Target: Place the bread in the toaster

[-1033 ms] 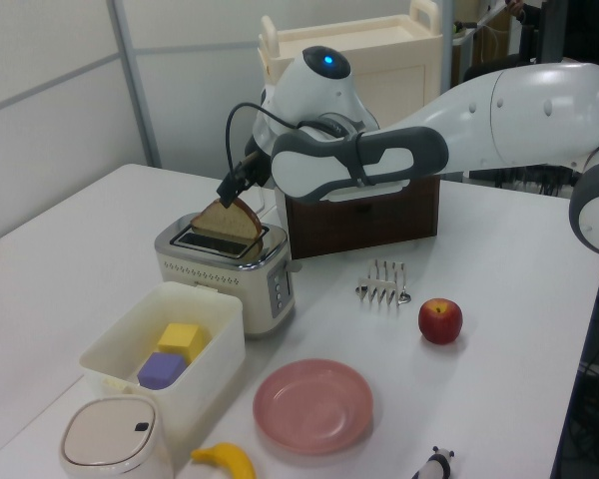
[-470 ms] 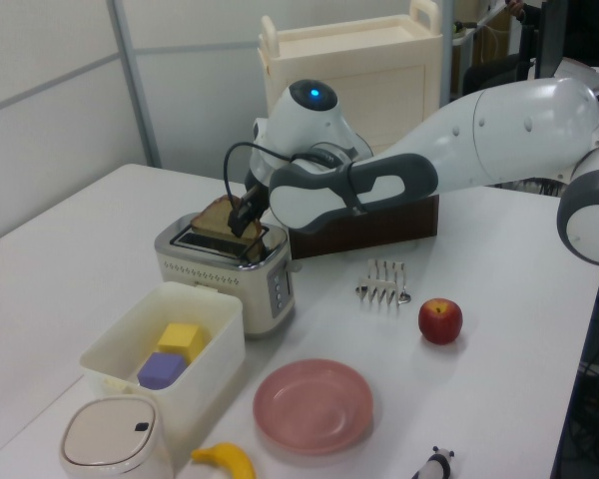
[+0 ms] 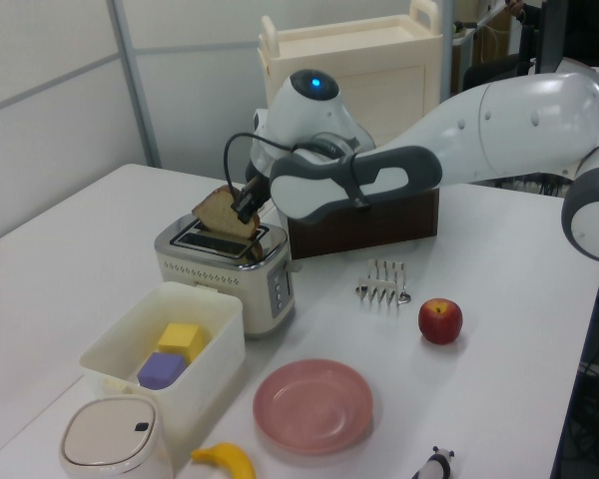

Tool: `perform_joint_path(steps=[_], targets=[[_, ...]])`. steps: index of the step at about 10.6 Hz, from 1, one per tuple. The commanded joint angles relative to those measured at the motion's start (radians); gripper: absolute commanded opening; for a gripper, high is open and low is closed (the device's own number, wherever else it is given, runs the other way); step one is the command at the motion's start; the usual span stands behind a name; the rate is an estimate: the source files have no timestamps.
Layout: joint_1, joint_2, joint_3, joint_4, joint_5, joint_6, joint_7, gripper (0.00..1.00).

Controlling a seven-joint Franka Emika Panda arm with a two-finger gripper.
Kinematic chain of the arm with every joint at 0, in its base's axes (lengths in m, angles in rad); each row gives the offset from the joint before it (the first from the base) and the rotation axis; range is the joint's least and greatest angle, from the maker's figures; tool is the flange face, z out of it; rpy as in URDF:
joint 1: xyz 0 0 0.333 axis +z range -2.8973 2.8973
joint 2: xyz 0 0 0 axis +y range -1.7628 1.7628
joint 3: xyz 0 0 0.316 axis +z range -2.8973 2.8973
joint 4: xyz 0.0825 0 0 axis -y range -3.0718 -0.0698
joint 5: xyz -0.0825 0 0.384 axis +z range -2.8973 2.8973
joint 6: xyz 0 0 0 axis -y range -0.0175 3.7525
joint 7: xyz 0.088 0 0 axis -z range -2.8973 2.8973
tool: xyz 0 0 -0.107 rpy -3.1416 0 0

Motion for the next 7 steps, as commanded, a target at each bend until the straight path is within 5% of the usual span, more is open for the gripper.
perform_joint_path(steps=[1,4,7], targets=[[0.002,-0.047,-0.009,0.014,-0.009,-0.166,-0.048,0.0],[0.002,-0.044,-0.008,0.049,0.002,-0.326,-0.097,0.0],[-0.013,-0.035,-0.009,0.051,0.069,-0.312,-0.074,0.0]])
